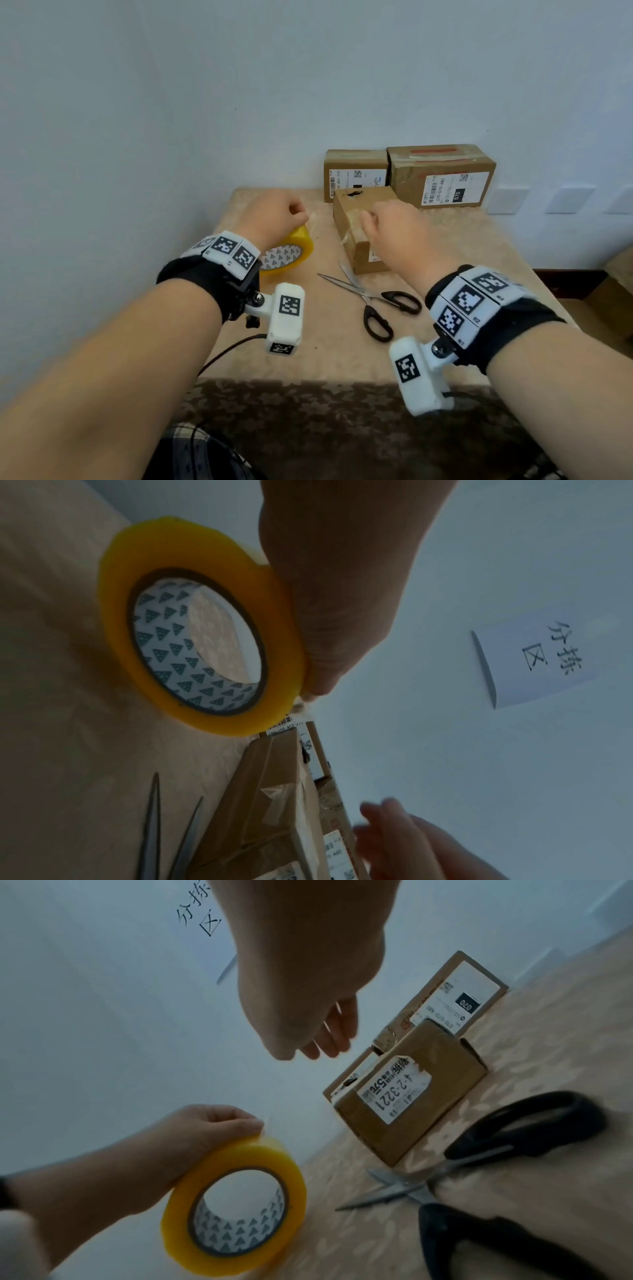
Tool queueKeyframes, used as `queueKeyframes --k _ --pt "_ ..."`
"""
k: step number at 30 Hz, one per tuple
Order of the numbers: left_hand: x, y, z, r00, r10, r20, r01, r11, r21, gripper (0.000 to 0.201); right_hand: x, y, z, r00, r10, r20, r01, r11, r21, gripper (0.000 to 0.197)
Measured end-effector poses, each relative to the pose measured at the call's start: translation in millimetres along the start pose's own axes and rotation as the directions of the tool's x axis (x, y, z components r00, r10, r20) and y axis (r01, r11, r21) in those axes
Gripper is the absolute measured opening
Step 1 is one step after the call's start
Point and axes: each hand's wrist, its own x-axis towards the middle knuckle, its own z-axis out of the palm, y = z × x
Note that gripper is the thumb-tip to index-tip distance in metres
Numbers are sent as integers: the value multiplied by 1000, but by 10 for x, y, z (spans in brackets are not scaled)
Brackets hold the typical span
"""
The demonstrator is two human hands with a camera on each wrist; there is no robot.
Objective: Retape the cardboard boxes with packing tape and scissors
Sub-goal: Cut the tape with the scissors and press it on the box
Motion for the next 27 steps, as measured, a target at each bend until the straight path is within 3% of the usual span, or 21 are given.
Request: queueKeyframes --k 1,2,5,7,10,13,15,18,19,21,24,27 --pt "-9 -16 31 999 0 -42 -2 999 -35 13 66 -21 67 1000 -3 -14 3 1000 6 39" --pt "-13 -33 56 997 -5 -71 0 998 -63 14 125 -38 166 999 19 51 -18 999 -35 42" --pt "-18 -73 93 992 -3 -127 -13 992 -124 16 244 -121 505 928 235 290 -191 967 -169 59" --pt "-19 -100 102 991 -8 -137 -15 986 -163 16 273 -175 669 899 311 308 -236 937 -259 56" --pt "-51 -118 143 989 -18 -149 -8 985 -173 18 292 -218 751 906 315 283 -207 913 -353 55" --pt "-99 -106 204 984 -21 -176 -9 986 -165 18 320 -157 717 901 295 318 -185 925 -333 68" --pt "-119 -89 228 983 -18 -181 -8 990 -142 17 340 -105 628 906 237 350 -176 964 -199 77" --pt "-135 -82 227 987 -3 -160 -22 988 -155 14 308 -163 442 986 56 156 -93 966 242 58" --pt "-143 -81 219 988 10 -154 -36 985 -167 14 276 -207 390 993 23 114 -71 899 432 50" --pt "-161 -94 199 990 22 -141 -50 980 -193 12 191 -296 345 983 -38 178 -95 726 681 36" --pt "-188 -110 159 994 11 -109 -35 975 -220 8 140 -336 445 972 24 233 -204 572 794 12" --pt "-204 -139 117 998 24 -50 -35 970 -240 7 196 -363 506 960 123 253 -281 479 832 8"
